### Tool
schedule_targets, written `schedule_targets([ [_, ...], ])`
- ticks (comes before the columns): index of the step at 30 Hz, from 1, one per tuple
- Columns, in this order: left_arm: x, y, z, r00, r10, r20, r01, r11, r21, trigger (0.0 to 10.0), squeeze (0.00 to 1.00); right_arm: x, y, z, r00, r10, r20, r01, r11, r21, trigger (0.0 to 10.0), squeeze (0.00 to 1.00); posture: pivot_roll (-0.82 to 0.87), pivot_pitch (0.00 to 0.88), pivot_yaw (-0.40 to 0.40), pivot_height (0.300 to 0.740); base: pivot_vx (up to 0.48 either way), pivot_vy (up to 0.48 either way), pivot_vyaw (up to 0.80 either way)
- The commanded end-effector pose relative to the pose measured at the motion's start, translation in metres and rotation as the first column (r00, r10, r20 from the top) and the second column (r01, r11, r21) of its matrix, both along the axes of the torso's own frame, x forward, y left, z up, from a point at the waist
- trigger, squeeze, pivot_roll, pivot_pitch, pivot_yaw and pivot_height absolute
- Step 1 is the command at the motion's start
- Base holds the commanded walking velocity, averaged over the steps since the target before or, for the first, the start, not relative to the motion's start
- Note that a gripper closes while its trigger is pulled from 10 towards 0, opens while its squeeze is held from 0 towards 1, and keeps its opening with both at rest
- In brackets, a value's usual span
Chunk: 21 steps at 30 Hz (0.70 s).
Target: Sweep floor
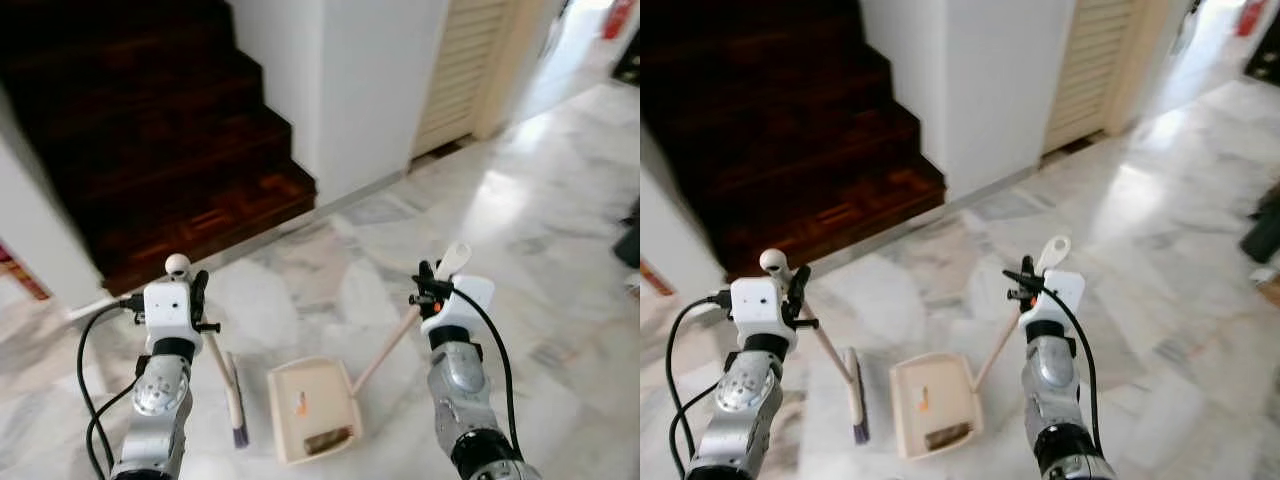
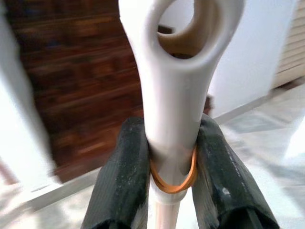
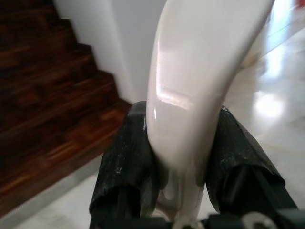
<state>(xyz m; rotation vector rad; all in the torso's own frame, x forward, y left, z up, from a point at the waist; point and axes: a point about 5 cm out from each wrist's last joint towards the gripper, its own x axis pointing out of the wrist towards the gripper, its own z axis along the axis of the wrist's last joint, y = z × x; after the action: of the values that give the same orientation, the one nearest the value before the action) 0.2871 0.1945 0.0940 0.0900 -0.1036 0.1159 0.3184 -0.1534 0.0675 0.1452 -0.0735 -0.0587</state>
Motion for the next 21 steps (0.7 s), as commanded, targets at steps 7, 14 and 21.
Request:
schedule_targets([
  [7, 0.0007, 0.0015, 0.0081, 0.999, -0.003, 0.033, 0.002, 1.000, 0.014, 10.0, 0.00, 0.0025, 0.0012, 0.0059, 0.999, -0.006, 0.032, 0.005, 1.000, 0.027, 10.0, 0.00, 0.15, 0.028, 0.024, 0.740, 0.000, 0.288, 0.10],
  [14, 0.0009, 0.0017, 0.0081, 0.999, -0.002, 0.032, 0.002, 1.000, 0.016, 10.0, 0.00, 0.0025, 0.0016, 0.0059, 0.999, -0.005, 0.031, 0.004, 1.000, 0.031, 10.0, 0.00, 0.15, 0.030, 0.025, 0.740, 0.000, 0.287, 0.00],
  [21, 0.0009, 0.0017, 0.0081, 0.999, -0.003, 0.032, 0.003, 1.000, 0.016, 10.0, 0.00, 0.0026, 0.0019, 0.0058, 1.000, -0.002, 0.031, 0.001, 1.000, 0.031, 10.0, 0.00, 0.15, 0.031, 0.025, 0.740, 0.000, 0.288, 0.00],
])
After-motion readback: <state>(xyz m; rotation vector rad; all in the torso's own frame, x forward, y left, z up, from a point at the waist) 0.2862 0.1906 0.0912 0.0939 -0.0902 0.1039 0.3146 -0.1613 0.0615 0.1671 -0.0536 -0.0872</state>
